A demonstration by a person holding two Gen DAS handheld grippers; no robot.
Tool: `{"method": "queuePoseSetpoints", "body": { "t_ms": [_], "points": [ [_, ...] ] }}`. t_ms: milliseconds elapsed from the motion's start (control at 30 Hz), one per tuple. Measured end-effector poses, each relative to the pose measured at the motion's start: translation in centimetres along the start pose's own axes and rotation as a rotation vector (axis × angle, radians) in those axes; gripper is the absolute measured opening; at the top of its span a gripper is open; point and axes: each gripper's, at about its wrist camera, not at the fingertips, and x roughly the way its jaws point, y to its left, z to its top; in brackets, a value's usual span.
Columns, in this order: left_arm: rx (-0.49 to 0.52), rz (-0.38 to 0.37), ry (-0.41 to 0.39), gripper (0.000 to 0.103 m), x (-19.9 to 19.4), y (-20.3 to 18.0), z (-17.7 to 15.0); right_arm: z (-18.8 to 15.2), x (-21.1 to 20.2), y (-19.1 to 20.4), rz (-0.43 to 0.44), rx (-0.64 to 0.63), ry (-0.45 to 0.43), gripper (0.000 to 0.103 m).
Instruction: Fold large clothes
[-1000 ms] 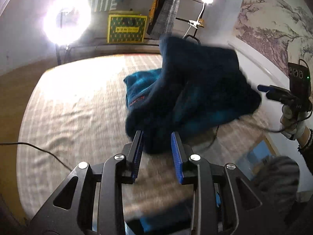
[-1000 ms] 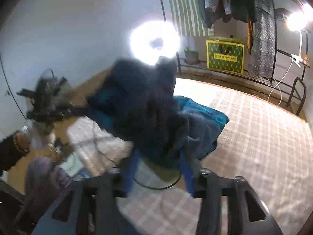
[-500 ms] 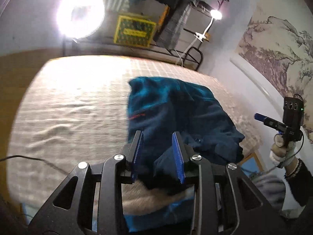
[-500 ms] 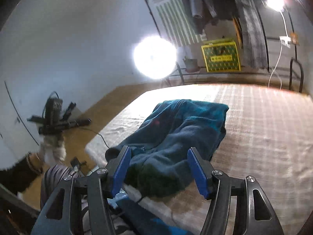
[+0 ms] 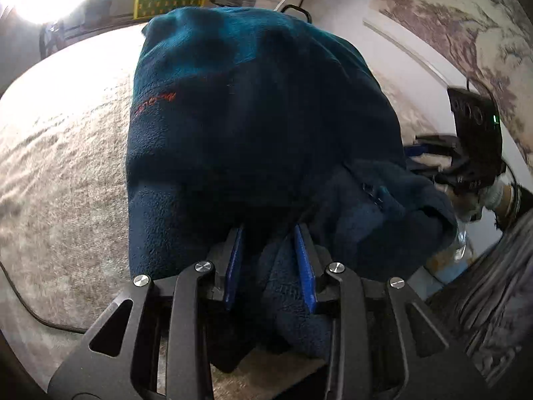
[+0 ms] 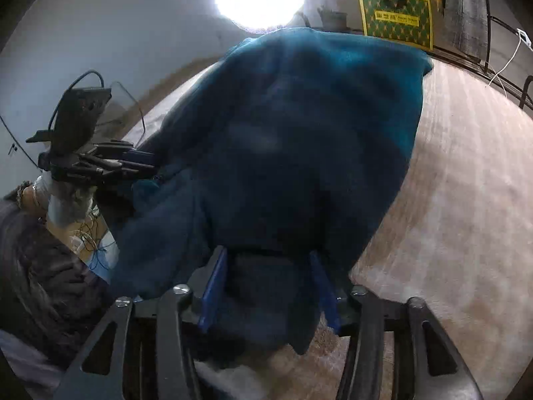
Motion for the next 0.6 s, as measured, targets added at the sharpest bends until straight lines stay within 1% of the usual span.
{"method": "queuePoseSetpoints", "body": {
  "t_ms": [67, 100, 133, 167, 200, 233, 267, 300, 367, 433, 500, 600],
  "points": [
    [-0.039, -0.018, -0.005, 0.031, -1.2, 0.3, 0.7, 0.7, -1.0, -0.3, 0.02, 0.032, -0.012, 0.054],
    [-0.038, -0.012, -0.021, 0.031, -2.0, 0.2, 1.3, 1.0, -1.9, -0.3, 0.032, 0.043, -0.028, 0.054],
    [-0.025, 0.012, -0.059, 0.031, -3.1, 0.1, 2.0, 1.3, -2.5, -0.4, 0.038, 0.042, -0.046, 0.054],
    [-0.022, 0.023, -0.089, 0.036, -3.9, 0.2, 2.7, 1.6, -3.7, -0.4, 0.043, 0.034, -0.082, 0.055],
    [-0.038, 0.017, -0.119, 0.042, -4.7, 0.6, 3.6, 1.9, -4.6, -0.6, 0.039, 0.034, -0.111, 0.059],
    [-0.074, 0.014, -0.15, 0.06, -5.4, 1.5, 4.8, 2.5, -5.9, -1.3, 0.032, 0.054, -0.16, 0.064],
    [-0.118, 0.03, -0.183, 0.073, -6.0, 2.7, 6.1, 2.8, -6.5, -1.9, 0.033, 0.079, -0.19, 0.073],
    [-0.157, 0.036, -0.209, 0.074, -6.3, 3.9, 7.1, 3.2, -7.2, -2.8, 0.033, 0.109, -0.218, 0.077],
    [-0.227, 0.007, -0.222, 0.076, -6.2, 5.8, 8.6, 4.3, -8.1, -5.3, 0.013, 0.191, -0.27, 0.077],
    [-0.339, -0.034, -0.221, 0.076, -5.5, 8.5, 10.2, 4.7, -8.4, -7.4, 0.021, 0.269, -0.302, 0.078],
    [-0.431, -0.087, -0.226, 0.076, -4.5, 11.0, 11.2, 5.3, -7.9, -9.4, 0.054, 0.341, -0.316, 0.078],
    [-0.48, -0.128, -0.215, 0.076, -2.9, 12.7, 12.0, 6.6, -6.7, -10.7, 0.087, 0.381, -0.31, 0.077]
  ]
}}
